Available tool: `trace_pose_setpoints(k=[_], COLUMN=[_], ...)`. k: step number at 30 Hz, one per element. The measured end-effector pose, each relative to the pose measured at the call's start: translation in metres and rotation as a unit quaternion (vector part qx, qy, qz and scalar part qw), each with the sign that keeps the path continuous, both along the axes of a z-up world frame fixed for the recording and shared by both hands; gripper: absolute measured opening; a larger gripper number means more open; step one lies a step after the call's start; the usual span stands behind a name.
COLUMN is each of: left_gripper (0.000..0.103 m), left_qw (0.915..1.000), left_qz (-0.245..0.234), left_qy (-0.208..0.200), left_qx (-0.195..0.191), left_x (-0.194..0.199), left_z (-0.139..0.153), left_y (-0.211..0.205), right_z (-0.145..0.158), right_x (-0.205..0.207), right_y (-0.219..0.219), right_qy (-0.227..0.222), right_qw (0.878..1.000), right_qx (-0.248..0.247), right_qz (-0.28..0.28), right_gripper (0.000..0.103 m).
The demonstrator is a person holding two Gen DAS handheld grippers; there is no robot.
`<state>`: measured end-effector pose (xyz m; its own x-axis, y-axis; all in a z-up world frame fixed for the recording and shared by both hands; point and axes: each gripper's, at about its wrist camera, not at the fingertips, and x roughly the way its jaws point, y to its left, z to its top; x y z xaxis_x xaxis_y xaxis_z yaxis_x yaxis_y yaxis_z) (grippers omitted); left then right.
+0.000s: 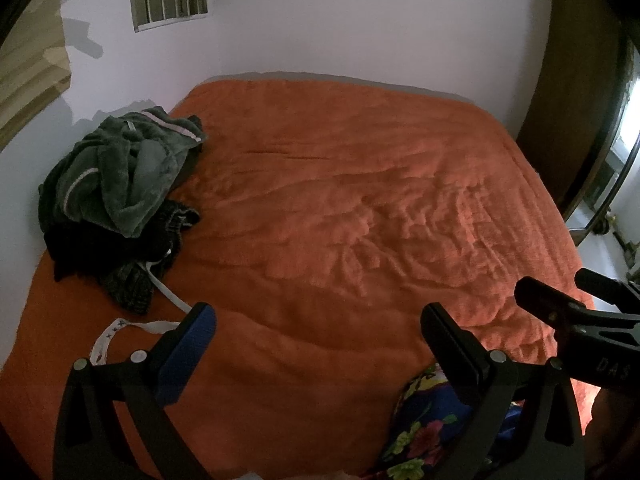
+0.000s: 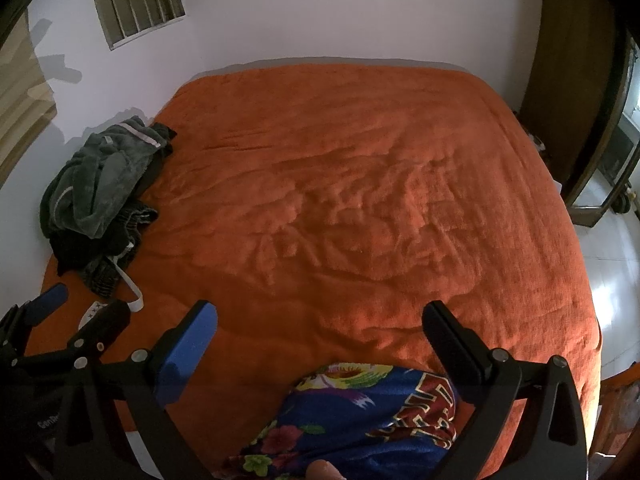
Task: Fold clothes
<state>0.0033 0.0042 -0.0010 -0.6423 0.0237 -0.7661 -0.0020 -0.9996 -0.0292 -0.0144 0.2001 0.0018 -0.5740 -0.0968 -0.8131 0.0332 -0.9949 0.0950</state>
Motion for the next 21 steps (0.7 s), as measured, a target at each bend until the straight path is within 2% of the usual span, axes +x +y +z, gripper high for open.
trace_pose_setpoints(k=[14,21], left_gripper=[0.103,0.103], left_qw=[1.0,0.9995], left_qz=[0.004,-0.001], left_qy=[-0.003,-0.033], left_qx=[0.008,0.002], left_x=[-0.0001,-0.0067], left_z=[-0.0032,-0.0015], left_y=[-0.0019,-0.0076], right_z=[-0.0008,0.0054], right_x=[-0.0013,0.001], right_y=[-0.0015,-0.0089], right_qy=[-0.003,0.013], right_qw=[1.0,1.0], right_qx=[-0.005,-0.013], right_qz=[0.007,0.012], right_gripper=[0.103,0.103])
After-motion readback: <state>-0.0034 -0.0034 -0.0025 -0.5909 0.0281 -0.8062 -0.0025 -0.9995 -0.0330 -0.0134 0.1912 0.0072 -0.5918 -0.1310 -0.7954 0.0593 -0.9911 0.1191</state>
